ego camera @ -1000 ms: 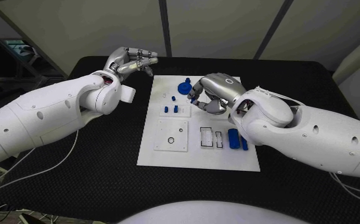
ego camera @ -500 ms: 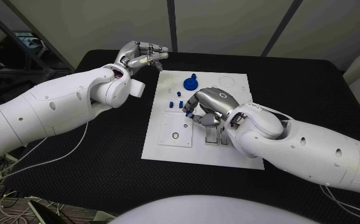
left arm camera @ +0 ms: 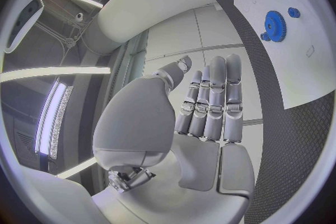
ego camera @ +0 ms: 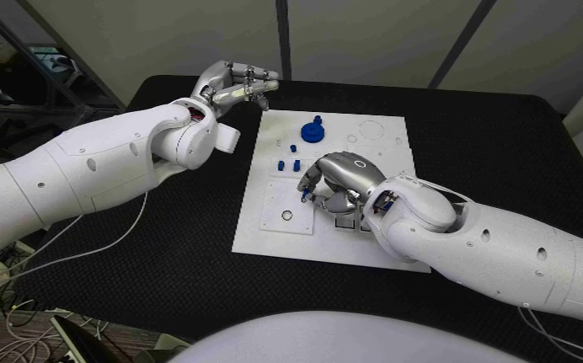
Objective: Assemble the parts on the task board
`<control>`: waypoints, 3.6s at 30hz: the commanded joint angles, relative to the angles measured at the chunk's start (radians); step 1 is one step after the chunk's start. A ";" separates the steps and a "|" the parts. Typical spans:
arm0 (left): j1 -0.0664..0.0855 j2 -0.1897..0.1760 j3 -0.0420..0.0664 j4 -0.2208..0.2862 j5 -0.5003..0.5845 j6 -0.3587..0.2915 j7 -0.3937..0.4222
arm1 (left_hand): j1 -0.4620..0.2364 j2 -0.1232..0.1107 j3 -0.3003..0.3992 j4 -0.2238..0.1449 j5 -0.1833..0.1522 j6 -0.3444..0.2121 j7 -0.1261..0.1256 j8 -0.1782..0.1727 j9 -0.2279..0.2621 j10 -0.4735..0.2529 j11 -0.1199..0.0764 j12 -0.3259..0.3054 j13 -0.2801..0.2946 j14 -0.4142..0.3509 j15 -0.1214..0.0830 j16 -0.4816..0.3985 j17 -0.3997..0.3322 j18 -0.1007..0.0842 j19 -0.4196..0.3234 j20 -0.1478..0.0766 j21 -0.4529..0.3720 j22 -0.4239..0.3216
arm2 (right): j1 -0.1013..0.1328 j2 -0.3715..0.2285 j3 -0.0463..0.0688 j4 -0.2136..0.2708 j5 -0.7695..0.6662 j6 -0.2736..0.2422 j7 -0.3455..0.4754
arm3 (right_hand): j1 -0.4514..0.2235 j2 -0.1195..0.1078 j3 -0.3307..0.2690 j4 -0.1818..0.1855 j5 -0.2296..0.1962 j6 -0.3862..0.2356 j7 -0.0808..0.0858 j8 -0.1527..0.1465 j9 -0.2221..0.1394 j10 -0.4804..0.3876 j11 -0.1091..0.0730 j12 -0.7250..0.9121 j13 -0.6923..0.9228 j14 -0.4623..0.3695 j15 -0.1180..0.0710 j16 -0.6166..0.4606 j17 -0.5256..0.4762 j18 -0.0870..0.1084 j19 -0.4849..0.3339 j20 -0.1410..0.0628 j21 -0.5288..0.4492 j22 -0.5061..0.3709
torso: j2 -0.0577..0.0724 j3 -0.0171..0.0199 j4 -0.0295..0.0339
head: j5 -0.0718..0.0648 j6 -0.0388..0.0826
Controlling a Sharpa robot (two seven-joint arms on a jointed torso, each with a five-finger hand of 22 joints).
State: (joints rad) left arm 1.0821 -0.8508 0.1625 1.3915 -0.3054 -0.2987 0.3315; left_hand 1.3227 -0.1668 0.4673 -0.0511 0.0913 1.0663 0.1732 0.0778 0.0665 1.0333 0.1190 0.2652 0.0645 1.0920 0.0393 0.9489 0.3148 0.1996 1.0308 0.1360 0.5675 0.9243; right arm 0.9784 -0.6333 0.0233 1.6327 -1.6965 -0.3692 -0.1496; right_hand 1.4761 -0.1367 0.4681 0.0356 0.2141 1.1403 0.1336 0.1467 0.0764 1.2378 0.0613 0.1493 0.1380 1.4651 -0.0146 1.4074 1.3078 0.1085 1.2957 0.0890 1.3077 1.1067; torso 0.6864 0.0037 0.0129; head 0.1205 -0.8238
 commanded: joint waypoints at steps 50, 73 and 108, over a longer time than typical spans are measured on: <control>0.002 0.008 0.001 -0.005 0.003 0.019 -0.005 | 0.003 0.005 -0.009 -0.003 -0.001 -0.004 0.008 -0.007 -0.001 -0.012 0.002 -0.001 -0.001 -0.008 0.004 -0.009 -0.004 -0.018 -0.006 0.006 -0.008 -0.004 | -0.004 0.019 -0.010 -0.021 -0.070 0.000 -0.022 | -0.082 -0.050 -0.045 -0.008 -0.015 -0.107 0.052 -0.080 -0.011 -0.190 0.062 -0.075 -0.055 0.039 0.049 -0.024 -0.059 0.018 -0.093 0.046 -0.087 -0.140 | -0.001 0.0004 0.0000 | 0.003 -0.009; 0.002 0.004 0.000 -0.007 0.003 0.027 -0.007 | 0.003 0.006 -0.010 -0.003 -0.001 -0.005 0.008 -0.007 -0.001 -0.013 0.003 -0.001 -0.001 -0.008 0.004 -0.010 -0.005 -0.018 -0.006 0.007 -0.009 -0.004 | 0.024 -0.204 0.087 0.107 -0.040 0.078 -0.091 | -0.098 -0.059 -0.086 -0.001 -0.024 -0.115 0.026 -0.080 -0.008 -0.202 0.046 -0.020 -0.067 0.036 0.038 -0.035 -0.080 0.018 -0.084 0.040 -0.090 -0.141 | -0.001 -0.0002 -0.0031 | -0.042 0.023; 0.002 0.008 -0.001 -0.011 0.003 0.033 -0.013 | 0.003 0.006 -0.012 -0.003 -0.001 -0.003 0.007 -0.006 0.000 -0.015 0.003 0.000 -0.001 -0.008 0.004 -0.011 -0.006 -0.018 -0.006 0.007 -0.010 -0.005 | 0.034 -0.188 0.098 0.022 -0.101 0.184 -0.133 | -0.055 -0.004 -0.053 -0.001 -0.030 -0.038 0.007 -0.051 0.003 -0.092 0.016 0.060 -0.062 0.045 0.013 -0.020 -0.062 0.005 -0.039 0.019 -0.054 -0.082 | 0.000 0.0004 -0.0019 | -0.046 0.024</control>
State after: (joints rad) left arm 1.0821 -0.8436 0.1612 1.3803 -0.3047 -0.2754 0.3179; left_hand 1.3227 -0.1668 0.4632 -0.0551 0.0913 1.0628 0.1766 0.0746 0.0666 1.0241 0.1236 0.2654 0.0646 1.0883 0.0430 0.9449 0.3098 0.1997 1.0271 0.1397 0.5637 0.9202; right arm 1.0107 -0.8223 0.1210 1.6547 -1.7862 -0.2086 -0.2767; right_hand 1.4199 -0.1479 0.4097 0.0347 0.1869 1.0949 0.1395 0.0904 0.0784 1.1394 0.0781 0.2036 0.0750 1.4647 0.0063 1.3842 1.2452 0.1087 1.2501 0.1102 1.2489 1.0225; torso 0.6860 0.0037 0.0123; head 0.0747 -0.7989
